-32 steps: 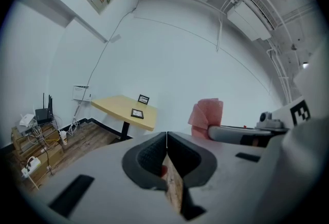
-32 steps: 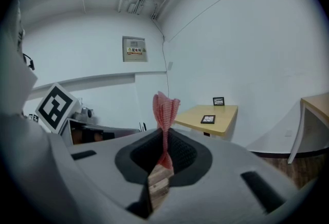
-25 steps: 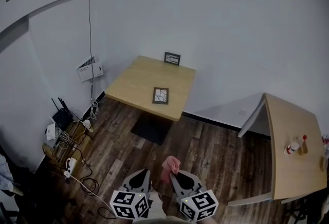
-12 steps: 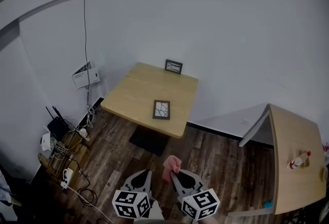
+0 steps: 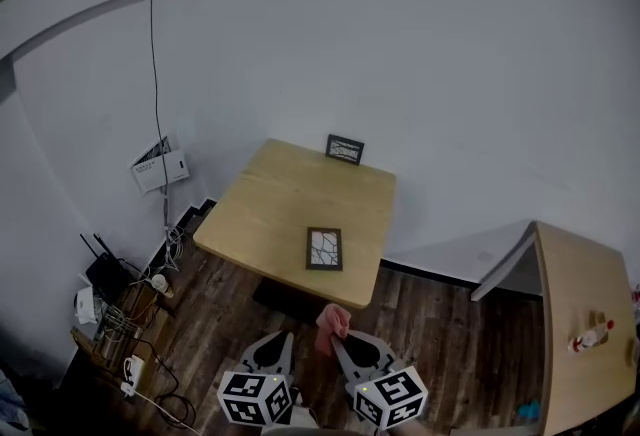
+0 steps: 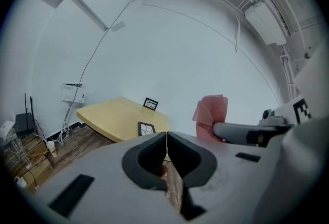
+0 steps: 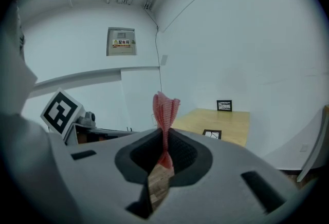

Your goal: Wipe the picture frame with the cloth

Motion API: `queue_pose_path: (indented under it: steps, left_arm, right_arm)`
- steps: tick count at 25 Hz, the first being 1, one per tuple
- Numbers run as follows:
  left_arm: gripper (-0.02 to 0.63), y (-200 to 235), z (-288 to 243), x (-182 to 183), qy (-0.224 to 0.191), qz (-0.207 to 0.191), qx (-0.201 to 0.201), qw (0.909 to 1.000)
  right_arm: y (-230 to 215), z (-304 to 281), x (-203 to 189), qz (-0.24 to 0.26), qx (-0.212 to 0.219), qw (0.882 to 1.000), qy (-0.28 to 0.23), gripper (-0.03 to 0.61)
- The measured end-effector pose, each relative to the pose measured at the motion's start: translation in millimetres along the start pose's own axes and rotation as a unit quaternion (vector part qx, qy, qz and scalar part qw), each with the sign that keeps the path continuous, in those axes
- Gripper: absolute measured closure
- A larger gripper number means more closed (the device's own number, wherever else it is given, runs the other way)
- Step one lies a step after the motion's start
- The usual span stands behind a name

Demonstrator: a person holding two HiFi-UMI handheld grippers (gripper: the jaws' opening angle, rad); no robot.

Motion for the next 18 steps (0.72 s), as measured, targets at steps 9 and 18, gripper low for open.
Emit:
queue_pose_path:
  steps: [9,18]
  left_arm:
    - [0.609,52,-51,37,0.0,-0.002,-0.004,1.0]
    - [0.609,88,-84,56,0.01,-0.01,-0.014,0.9998]
  right_arm:
    - [-17,-79,25,0.011,0.0,1.0,0.0,0.563]
    - [-32,-130,33,-0.005,-0.017,1.0,-0.007,0.563]
Point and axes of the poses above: the fingertips, and each gripper's own axes: z backward along the fingers, y to its left, x out of its top, the point moved 8 cm from there along z, backward along the fingers, and after that the axes turned 7 degrees about -x, right-handed, at the moved point
